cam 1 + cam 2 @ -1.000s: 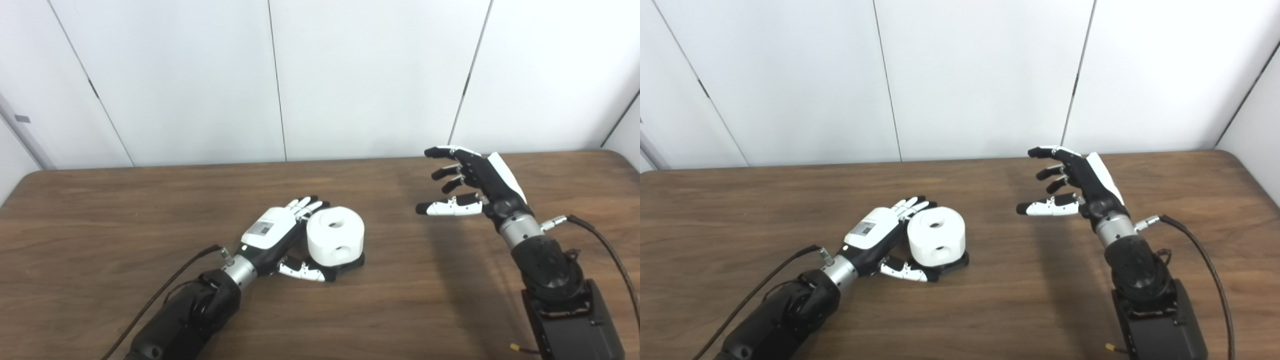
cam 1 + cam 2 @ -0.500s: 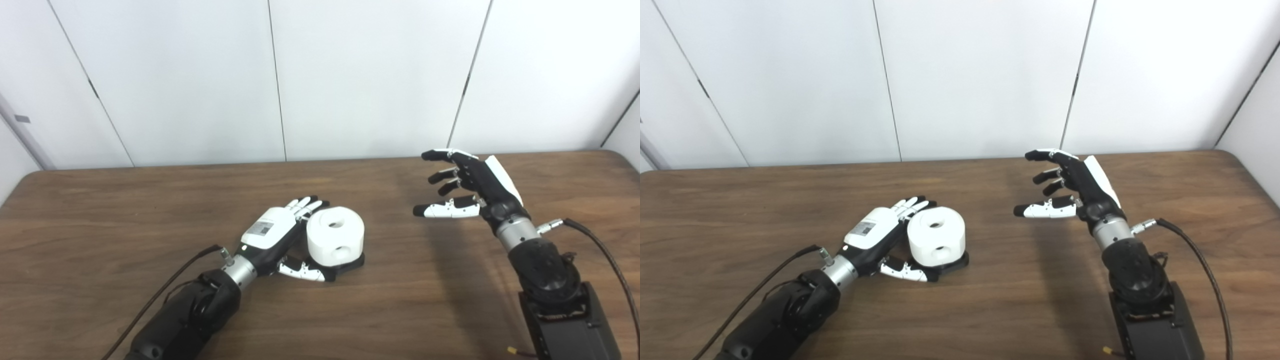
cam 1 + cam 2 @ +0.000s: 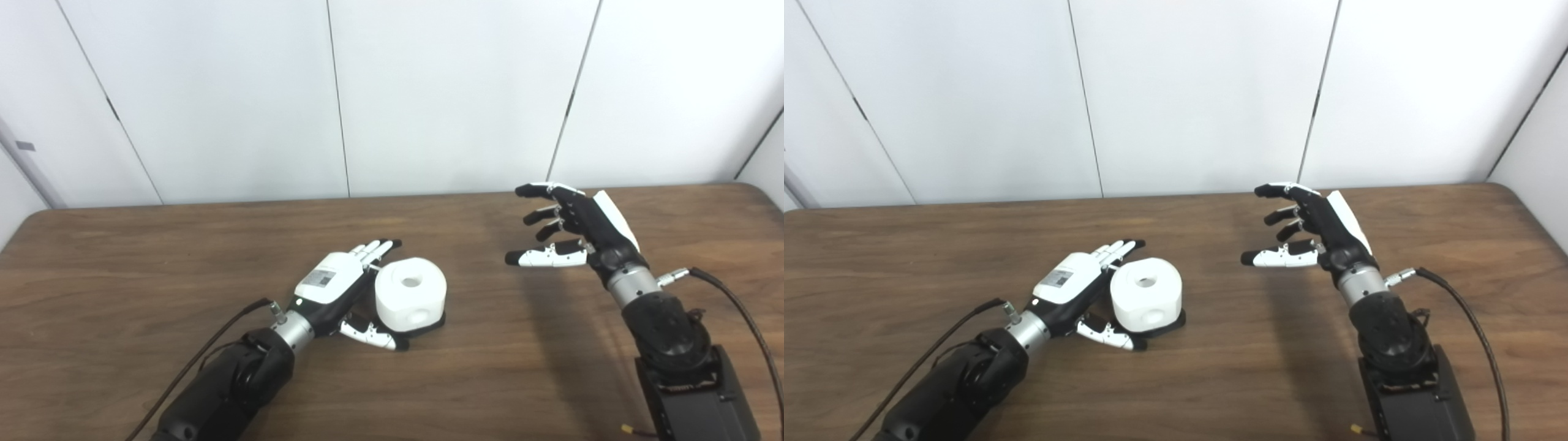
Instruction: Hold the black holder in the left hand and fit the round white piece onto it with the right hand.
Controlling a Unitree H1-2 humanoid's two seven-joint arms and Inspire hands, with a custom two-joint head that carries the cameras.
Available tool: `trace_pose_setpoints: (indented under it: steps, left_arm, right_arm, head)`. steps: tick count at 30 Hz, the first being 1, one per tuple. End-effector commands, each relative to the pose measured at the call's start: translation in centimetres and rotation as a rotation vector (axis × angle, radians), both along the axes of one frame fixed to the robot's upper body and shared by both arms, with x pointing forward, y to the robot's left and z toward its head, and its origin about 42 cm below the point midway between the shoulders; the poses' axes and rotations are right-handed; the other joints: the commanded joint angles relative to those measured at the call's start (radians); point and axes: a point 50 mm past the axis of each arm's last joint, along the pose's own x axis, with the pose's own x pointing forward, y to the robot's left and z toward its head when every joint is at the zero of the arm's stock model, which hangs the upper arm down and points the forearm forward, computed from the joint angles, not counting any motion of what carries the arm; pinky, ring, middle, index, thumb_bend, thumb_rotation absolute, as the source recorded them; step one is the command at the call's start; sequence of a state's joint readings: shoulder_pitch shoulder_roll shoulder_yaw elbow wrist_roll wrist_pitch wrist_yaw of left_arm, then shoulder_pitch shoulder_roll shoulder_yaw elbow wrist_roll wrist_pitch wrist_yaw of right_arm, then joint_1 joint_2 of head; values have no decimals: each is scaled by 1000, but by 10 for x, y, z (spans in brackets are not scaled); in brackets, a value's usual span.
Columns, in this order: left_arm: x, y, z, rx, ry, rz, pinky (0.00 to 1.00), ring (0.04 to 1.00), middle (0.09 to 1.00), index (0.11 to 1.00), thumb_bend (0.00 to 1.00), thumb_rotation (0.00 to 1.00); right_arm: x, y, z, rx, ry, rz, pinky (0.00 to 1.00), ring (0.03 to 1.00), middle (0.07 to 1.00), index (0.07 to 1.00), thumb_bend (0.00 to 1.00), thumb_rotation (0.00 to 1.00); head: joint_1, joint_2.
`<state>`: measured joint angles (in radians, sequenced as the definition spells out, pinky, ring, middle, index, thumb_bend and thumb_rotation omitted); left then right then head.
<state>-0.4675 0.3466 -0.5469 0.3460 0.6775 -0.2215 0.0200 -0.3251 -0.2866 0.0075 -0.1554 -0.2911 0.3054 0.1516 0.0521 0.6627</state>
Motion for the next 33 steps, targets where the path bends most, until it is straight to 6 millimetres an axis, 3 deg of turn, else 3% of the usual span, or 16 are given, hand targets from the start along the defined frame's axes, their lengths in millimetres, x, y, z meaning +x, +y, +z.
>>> trace_pose_setpoints:
  steps: [1,19,30,33]
  left_arm:
    - [-10,36,-29,175,123,90,989,1000,1000,979,1000,358]
    - [-13,74,-13,154,107,207,989,1000,1000,944,1000,270]
    - [-22,96,-9,138,112,275,991,1000,1000,936,1000,274]
    - [-24,102,-7,73,92,295,952,1000,1000,919,967,243]
  right_arm:
    - [3,1,18,-12,-92,17,500,640,803,728,748,0]
    - [4,-3,20,-8,-98,21,489,639,819,732,759,0]
    - [5,-5,22,-8,-102,24,482,646,820,735,759,0]
    - [5,-5,21,-6,-105,27,482,644,820,737,755,0]
  head:
    - [3,1]
    - [8,9]
    - [23,7]
    - [24,6]
